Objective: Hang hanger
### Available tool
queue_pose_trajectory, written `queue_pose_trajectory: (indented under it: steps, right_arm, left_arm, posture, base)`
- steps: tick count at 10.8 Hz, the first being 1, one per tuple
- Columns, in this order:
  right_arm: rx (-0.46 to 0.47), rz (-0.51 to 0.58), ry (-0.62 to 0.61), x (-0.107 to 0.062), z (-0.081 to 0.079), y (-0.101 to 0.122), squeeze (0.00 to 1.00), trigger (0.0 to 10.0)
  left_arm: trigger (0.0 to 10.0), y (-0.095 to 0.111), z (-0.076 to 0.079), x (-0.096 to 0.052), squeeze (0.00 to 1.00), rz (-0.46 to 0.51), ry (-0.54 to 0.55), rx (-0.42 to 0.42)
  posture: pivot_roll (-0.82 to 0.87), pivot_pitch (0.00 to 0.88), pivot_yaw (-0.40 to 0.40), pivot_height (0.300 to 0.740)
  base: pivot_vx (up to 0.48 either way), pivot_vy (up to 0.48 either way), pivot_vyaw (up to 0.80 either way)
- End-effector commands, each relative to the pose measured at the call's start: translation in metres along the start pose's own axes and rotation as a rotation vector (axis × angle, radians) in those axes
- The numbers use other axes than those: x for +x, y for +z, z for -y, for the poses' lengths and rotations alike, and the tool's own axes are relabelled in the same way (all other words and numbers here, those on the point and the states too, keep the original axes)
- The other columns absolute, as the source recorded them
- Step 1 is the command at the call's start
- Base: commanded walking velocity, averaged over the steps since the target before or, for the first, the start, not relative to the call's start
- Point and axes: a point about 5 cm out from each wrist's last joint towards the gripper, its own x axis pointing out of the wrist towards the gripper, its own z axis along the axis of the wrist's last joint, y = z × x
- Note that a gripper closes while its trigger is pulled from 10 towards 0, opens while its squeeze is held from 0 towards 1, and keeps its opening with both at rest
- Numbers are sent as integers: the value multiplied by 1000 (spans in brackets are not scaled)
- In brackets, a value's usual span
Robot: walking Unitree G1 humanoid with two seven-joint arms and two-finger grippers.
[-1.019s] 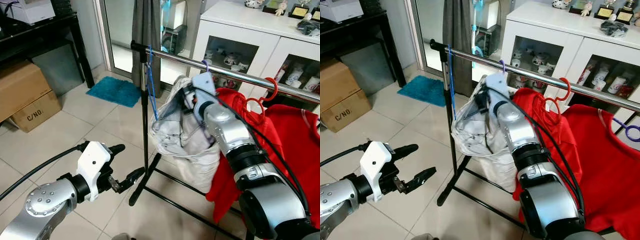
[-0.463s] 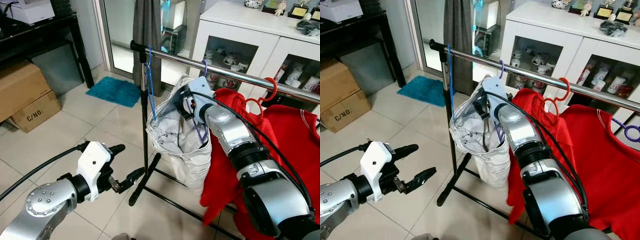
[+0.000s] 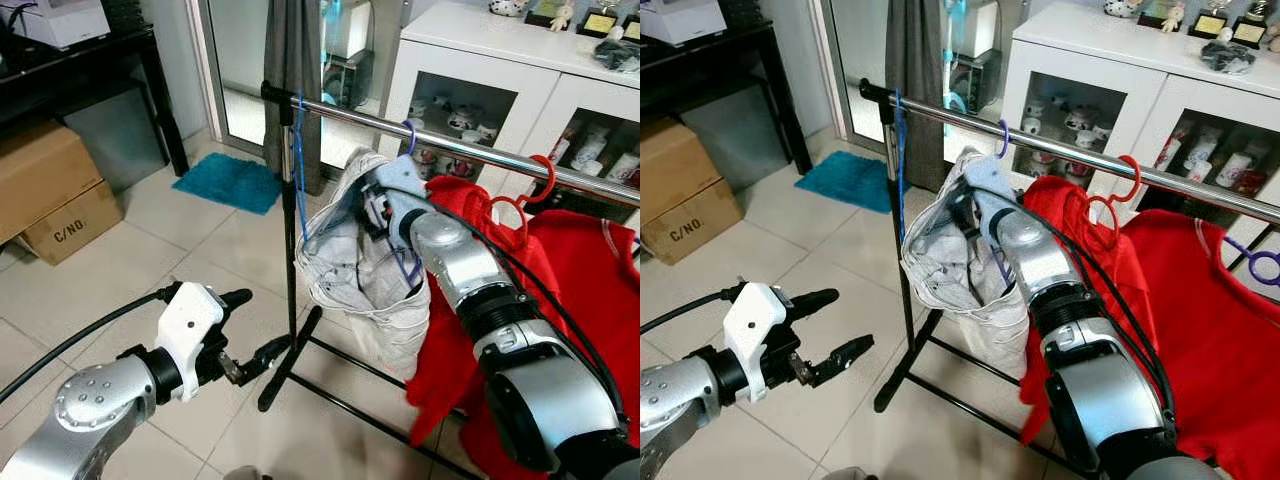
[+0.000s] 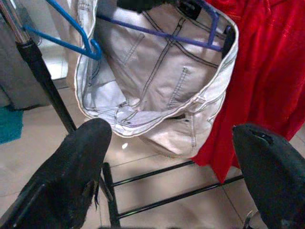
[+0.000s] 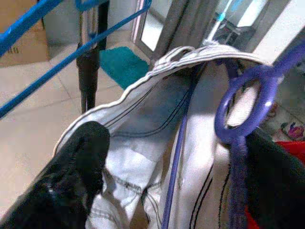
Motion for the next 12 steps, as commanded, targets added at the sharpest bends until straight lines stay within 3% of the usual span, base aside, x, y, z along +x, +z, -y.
queue_pose_trajectory:
  steps: [1,5,12]
  right_arm:
    - [20,34,-7,1,4,11,0,0]
    - [48,66,-24,2,6,19,0,0]
    - [10,32,-108,10,6,19,0,0]
  left_arm:
    - [10000,1,0,1,0,-3,-8,16]
    - [10000,2,-1,3,0,1,-9,18]
    - [10000,1,-1,4,0,1,-1,14]
  posture:
    - [71,0,-3,740]
    - [71,0,-5,740]
    - [75,0,-9,740]
  base:
    - [0,0,0]
    - [0,0,0]
    - [0,0,0]
